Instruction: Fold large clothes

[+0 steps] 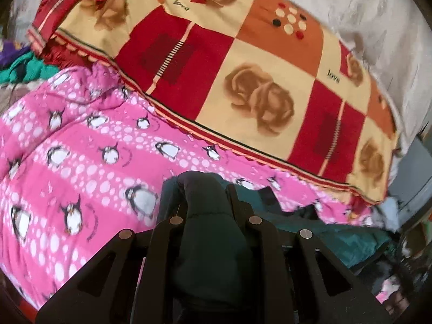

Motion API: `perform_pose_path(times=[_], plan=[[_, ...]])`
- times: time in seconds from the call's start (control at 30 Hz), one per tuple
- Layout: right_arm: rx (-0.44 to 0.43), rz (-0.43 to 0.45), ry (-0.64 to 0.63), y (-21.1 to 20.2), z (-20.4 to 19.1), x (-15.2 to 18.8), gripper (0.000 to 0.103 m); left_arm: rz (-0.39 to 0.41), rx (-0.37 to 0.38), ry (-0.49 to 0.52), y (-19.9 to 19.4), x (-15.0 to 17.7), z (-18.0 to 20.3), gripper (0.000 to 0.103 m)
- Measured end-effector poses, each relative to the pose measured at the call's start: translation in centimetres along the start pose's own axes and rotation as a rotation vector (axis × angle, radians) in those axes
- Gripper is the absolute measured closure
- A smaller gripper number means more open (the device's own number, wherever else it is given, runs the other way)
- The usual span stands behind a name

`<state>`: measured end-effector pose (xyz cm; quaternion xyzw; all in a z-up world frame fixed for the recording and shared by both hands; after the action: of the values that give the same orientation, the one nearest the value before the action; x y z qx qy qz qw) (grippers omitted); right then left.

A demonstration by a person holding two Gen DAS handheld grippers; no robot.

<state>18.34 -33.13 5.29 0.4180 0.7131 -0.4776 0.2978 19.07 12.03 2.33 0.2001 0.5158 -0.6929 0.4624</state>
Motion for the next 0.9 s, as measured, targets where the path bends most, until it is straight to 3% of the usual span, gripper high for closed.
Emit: perform_pose_path(times=[0.17, 0.37, 0.73, 0.9], plan=[[0.073, -0.047, -0.014, 4.6, 0.6, -0.8, 0.091, -0.016, -0.047, 0.075, 4.5, -0.8, 1.1, 0.088], [0.121, -0.098, -0.111, 9.6, 0.7, -0.7, 0.091, -0.104, -0.131, 0.135, 9.7, 0.7, 0.8, 0.086], [0.098, -0.138, -0.151, 14.6, 1.6, 1.9, 0.091, -0.051, -0.093, 0.091, 12.7, 2.8, -0.5, 0.084], [0.063, -0.151, -0.095, 16.0, 2.7, 2.6, 0.09, -0.058, -0.069, 0.063, 13.5, 2.9, -0.8, 0.083]])
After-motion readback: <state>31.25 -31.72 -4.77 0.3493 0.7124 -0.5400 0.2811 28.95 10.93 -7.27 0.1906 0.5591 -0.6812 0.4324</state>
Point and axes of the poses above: each gripper's, at about its wrist camera, not at the fingertips, and y roughly the way its jaws point, z to its right, x to its underside, the point moved 4 cm from there along y, roughly the way its jaws point, and after that the axes turned 6 degrees about z, right-handed, at the moved point
